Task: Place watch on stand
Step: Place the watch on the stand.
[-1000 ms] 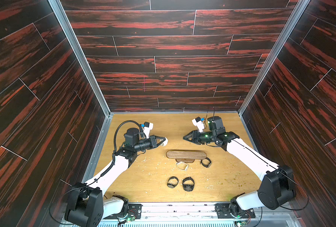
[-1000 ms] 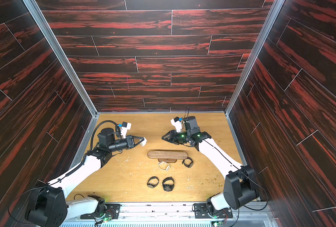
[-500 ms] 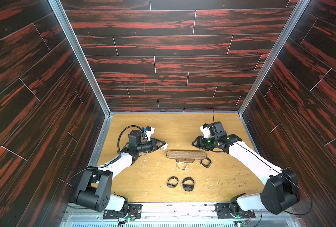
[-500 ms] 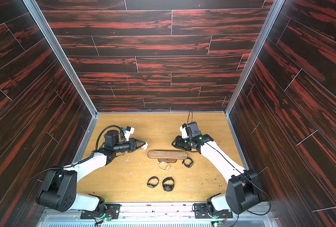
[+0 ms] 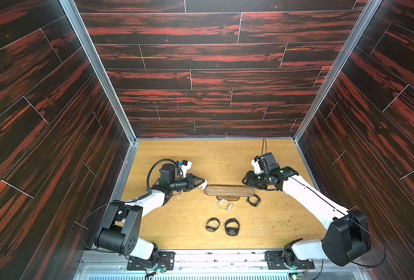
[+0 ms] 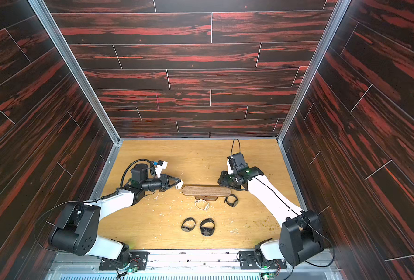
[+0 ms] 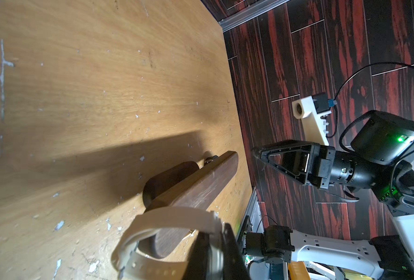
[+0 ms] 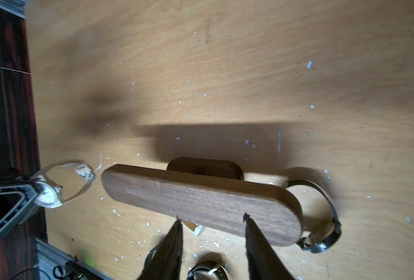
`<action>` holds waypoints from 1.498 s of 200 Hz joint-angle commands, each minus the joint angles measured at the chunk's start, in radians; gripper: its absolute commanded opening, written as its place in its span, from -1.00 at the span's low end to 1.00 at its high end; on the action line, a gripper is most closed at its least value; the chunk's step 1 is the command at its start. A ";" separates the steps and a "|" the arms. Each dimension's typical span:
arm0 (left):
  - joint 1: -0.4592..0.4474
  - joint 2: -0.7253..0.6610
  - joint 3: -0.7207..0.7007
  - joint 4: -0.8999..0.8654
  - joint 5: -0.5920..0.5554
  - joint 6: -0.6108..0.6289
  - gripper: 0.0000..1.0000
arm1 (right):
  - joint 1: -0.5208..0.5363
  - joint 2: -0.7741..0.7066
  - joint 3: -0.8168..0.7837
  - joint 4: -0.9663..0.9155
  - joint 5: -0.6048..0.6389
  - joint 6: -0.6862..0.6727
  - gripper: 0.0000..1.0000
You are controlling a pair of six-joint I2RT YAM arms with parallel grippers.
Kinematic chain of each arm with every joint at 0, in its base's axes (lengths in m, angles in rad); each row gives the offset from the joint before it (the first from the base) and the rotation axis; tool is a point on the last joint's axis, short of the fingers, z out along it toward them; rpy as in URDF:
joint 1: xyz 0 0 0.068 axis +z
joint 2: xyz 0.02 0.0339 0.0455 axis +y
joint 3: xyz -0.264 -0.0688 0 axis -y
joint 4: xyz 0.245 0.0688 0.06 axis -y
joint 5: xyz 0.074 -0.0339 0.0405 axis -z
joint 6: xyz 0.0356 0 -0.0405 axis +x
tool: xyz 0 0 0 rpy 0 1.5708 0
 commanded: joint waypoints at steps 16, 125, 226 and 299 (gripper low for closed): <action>0.006 0.023 -0.032 0.095 0.012 -0.039 -1.00 | -0.006 0.001 -0.009 -0.053 0.048 -0.033 -0.12; -0.011 0.116 -0.007 0.120 0.045 -0.045 -1.00 | -0.022 0.023 -0.048 -0.041 0.066 -0.040 -0.26; -0.067 0.156 0.007 0.138 0.031 -0.055 -1.00 | -0.047 0.025 -0.106 0.012 0.001 -0.023 -0.13; -0.094 0.181 0.023 0.192 0.028 -0.098 -1.00 | -0.057 0.024 -0.143 0.080 -0.078 -0.006 -0.10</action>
